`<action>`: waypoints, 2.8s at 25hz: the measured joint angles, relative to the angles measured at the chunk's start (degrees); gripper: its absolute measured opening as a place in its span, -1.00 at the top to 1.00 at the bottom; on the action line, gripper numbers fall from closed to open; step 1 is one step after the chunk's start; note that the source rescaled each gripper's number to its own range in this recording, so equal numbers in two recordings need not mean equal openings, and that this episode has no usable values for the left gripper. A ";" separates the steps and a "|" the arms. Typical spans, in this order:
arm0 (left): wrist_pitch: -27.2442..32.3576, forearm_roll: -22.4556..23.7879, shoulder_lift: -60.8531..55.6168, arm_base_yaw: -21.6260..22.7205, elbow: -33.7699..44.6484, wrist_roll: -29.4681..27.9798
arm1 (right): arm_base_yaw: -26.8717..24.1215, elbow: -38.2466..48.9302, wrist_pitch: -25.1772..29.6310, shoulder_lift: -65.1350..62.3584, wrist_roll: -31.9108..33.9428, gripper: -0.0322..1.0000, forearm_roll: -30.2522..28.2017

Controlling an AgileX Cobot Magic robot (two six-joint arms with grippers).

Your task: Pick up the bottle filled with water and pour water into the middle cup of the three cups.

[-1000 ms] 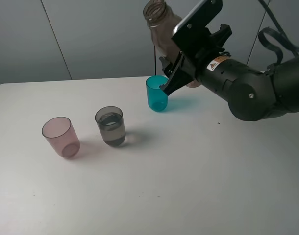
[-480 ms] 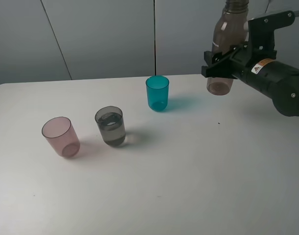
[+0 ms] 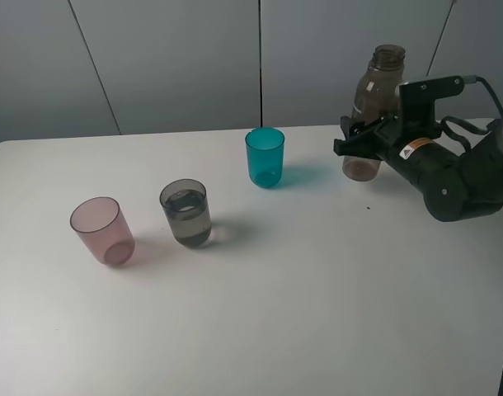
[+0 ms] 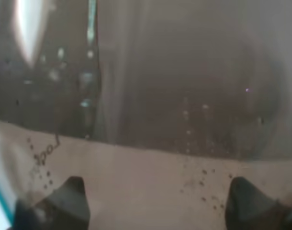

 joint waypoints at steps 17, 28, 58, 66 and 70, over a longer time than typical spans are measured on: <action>0.00 0.00 0.00 0.00 0.00 0.00 | 0.00 -1.93 0.37 3.85 1.17 0.94 0.00; 0.00 0.00 0.00 0.00 0.00 0.00 | 0.00 -2.03 0.44 4.83 1.17 0.94 -1.39; 0.00 0.00 0.00 0.00 0.00 0.00 | 0.00 10.03 55.87 -54.13 1.05 -1.00 -0.04; 0.00 0.00 0.00 0.00 0.00 0.00 | 0.00 1.24 91.49 -77.00 1.06 -1.00 -0.04; 0.00 0.00 0.00 0.00 0.00 0.00 | 0.00 1.15 107.58 -85.42 1.06 -1.00 -0.04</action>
